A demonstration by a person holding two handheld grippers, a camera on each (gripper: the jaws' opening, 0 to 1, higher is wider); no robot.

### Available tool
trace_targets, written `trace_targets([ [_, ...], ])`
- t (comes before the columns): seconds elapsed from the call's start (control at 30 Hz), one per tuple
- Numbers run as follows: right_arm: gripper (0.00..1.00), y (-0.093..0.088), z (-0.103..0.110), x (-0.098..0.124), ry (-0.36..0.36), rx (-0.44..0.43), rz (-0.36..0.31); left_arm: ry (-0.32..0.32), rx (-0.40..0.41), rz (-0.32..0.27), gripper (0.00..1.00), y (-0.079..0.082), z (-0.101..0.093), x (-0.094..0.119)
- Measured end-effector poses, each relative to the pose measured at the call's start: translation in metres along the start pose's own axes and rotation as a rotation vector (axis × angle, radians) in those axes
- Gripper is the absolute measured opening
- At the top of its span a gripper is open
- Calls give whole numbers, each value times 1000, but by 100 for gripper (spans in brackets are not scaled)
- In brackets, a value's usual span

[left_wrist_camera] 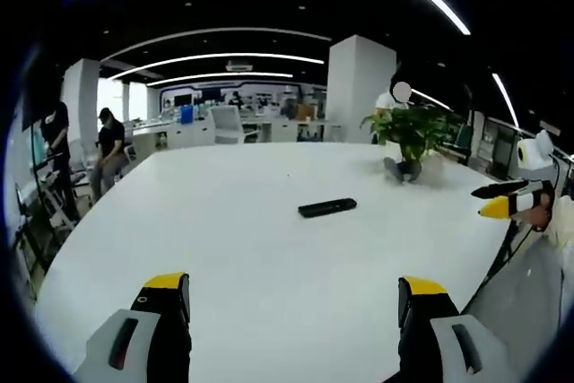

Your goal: Press the specified remote control buttons in sequence, fully releasing each button before pressing the next.

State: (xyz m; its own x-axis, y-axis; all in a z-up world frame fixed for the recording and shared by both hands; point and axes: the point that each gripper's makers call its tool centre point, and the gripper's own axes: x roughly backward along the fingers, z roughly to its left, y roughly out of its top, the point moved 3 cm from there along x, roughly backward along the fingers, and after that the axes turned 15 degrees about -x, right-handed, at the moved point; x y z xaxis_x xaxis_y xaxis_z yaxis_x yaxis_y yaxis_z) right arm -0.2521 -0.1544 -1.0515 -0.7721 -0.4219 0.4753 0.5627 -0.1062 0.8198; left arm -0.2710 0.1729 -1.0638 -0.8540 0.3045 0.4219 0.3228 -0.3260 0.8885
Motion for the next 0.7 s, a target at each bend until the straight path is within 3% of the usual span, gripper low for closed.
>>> trace_targets([
  [0.7, 99, -6, 3, -1, 8, 3, 14, -11, -17, 17, 100, 0, -7, -2],
])
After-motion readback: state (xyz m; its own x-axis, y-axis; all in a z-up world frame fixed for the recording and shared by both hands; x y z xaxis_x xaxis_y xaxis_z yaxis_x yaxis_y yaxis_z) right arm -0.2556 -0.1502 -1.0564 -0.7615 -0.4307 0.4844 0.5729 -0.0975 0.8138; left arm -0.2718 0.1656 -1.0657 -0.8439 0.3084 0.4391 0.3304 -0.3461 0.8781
